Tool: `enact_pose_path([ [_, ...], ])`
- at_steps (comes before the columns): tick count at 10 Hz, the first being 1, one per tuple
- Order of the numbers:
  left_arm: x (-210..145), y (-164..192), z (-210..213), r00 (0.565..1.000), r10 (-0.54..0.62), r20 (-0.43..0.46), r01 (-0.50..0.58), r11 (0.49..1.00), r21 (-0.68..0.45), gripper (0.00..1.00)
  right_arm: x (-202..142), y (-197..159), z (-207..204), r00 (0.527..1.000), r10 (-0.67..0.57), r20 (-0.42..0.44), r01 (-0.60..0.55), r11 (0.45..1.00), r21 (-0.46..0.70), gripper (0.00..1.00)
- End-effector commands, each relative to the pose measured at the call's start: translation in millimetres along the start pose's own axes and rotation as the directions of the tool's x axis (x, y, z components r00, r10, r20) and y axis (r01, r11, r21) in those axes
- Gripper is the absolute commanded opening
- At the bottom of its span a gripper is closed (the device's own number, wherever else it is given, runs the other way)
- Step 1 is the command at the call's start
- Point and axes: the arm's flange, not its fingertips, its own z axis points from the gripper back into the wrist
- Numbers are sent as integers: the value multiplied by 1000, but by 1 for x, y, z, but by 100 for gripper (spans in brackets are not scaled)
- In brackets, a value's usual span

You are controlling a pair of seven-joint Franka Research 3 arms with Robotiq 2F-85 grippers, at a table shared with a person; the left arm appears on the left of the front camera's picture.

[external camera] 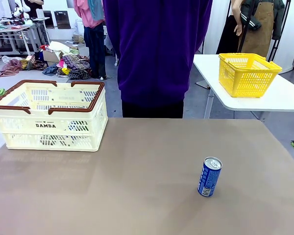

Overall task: Place the drinks into the Shopping basket.
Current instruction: Pick up one drink and place it into the Shopping basket.

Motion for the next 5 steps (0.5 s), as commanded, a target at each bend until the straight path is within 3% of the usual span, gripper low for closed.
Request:
enact_pose_path([
  [1, 0, -2, 2, 1000, -15, -3, 15, 1000, -11, 100, -2, 60, -52, 1000, 16, -7, -17, 953, -302, 100],
  [3, 0, -2, 2, 1000, -15, -3, 15, 1000, -11, 100, 4, 100, -137, 997, 50, -58, -75, 796, -600, 100],
  [4, 0, -2, 2, 1000, -15, -3, 15, 1000, -11, 100, 3, 107, -173, 994, 108, -12, -84, 694, -715, 100],
  [5, 0, -2, 2, 1000, -15, -3, 15, 1000, -11, 100, 0, 110, -198, 992, 119, -53, -114, 597, -794, 100],
])
